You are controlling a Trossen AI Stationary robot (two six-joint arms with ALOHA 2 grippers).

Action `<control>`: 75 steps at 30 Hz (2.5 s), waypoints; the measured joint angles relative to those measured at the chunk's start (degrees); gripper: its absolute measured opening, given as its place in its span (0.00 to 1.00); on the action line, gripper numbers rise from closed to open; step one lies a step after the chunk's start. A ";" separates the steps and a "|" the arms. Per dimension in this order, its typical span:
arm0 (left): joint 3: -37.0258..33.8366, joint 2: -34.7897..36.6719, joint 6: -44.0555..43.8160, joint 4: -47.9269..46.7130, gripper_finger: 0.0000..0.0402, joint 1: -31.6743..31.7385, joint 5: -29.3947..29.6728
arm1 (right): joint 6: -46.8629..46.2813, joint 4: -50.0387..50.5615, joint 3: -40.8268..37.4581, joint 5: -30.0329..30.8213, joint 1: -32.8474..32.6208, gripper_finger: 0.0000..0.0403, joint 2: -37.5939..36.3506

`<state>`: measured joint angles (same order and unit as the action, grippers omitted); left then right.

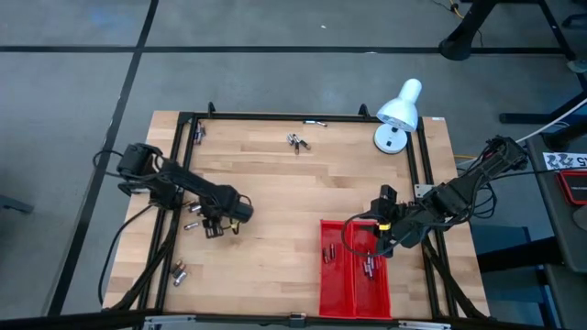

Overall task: Sort batteries
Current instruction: Put the silver battery into the right red bin

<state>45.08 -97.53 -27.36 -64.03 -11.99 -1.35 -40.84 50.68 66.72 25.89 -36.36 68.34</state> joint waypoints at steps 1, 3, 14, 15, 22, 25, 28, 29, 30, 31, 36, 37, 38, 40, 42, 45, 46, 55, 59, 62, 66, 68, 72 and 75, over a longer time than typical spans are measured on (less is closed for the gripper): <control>0.02 -0.65 0.99 0.19 0.45 0.02 -0.33 | -0.05 -0.02 0.00 0.01 0.00 0.33 0.00; 0.05 -1.57 2.51 0.64 0.42 0.06 -1.02 | -0.80 -0.02 0.00 0.00 0.00 0.33 0.00; 0.50 -1.84 5.28 1.63 0.09 0.09 -1.93 | -1.33 -0.83 0.00 0.13 0.00 0.33 0.00; 0.95 -1.84 5.13 1.46 0.09 0.09 -1.77 | -1.32 -1.09 0.00 0.25 0.00 0.33 0.00; 8.08 -1.90 4.84 1.29 0.09 -0.11 3.29 | -0.79 -2.40 0.00 1.94 0.00 0.33 0.02; 11.94 -0.21 3.43 1.64 0.09 -0.14 3.87 | 0.63 -4.08 0.00 3.32 0.00 0.33 0.02; 15.75 2.85 1.91 4.92 0.09 -0.17 5.12 | 2.04 -5.53 0.00 5.11 0.11 0.33 0.02; 16.69 4.28 1.24 6.65 0.09 -0.15 5.75 | 2.44 -5.96 0.00 5.46 0.51 0.33 0.02; 17.37 5.84 0.47 9.23 0.09 -0.15 6.44 | 3.10 -6.56 0.00 5.54 1.03 0.33 0.02; 17.81 7.61 -0.39 12.73 0.10 -0.15 7.22 | 3.62 -7.12 0.00 5.45 1.56 0.33 0.02; 17.90 15.95 -1.16 30.43 0.10 -0.47 12.46 | 5.76 -9.14 0.00 3.80 4.94 0.33 0.09; 17.91 17.07 -1.17 33.50 0.10 -0.68 13.62 | 6.63 -9.80 0.00 3.13 5.63 0.33 0.15; 17.92 18.21 -1.13 36.65 0.10 -0.76 14.59 | 7.07 -10.25 0.00 2.53 6.25 0.33 0.17; 17.92 19.67 -0.19 43.17 0.09 -0.91 16.56 | 8.33 -11.65 0.00 1.56 7.29 0.33 0.17; 17.92 20.56 1.41 48.67 0.10 -1.31 18.10 | 9.32 -12.94 0.00 1.35 8.09 0.33 0.17; 17.92 20.63 4.81 56.83 0.12 -1.81 18.75 | 11.29 -15.49 0.00 0.46 8.86 0.33 0.17; 17.90 20.56 5.68 58.95 0.12 -2.04 18.76 | 11.79 -16.61 0.00 0.44 9.18 0.33 0.17; 17.90 20.06 8.48 69.75 0.11 -2.67 18.37 | 16.10 -26.86 0.00 0.46 9.03 0.33 0.60; 17.90 19.85 9.98 74.57 0.12 -2.78 17.43 | 18.25 -31.07 0.00 0.45 9.03 0.33 2.19; 17.90 19.64 11.18 77.52 0.11 -2.97 16.05 | 19.76 -34.44 0.00 0.46 9.03 0.33 3.91; 17.90 19.06 11.33 80.07 0.11 -2.93 15.09 | 21.23 -39.59 -0.02 0.46 9.03 0.33 5.67; 17.90 18.48 11.33 81.45 0.12 -2.93 13.40 | 21.36 -41.62 -0.02 0.46 9.03 0.33 5.95; 17.87 16.72 11.70 86.63 0.12 -2.92 7.95 | 21.36 -42.65 -0.02 0.77 9.03 0.33 5.97; 15.74 15.39 11.71 94.34 0.12 -2.95 6.08 | 21.31 -43.71 -0.04 2.20 9.03 0.33 5.97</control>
<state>60.82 -82.14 -15.65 30.31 -14.94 4.73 -19.53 6.97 66.67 28.09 -27.33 74.30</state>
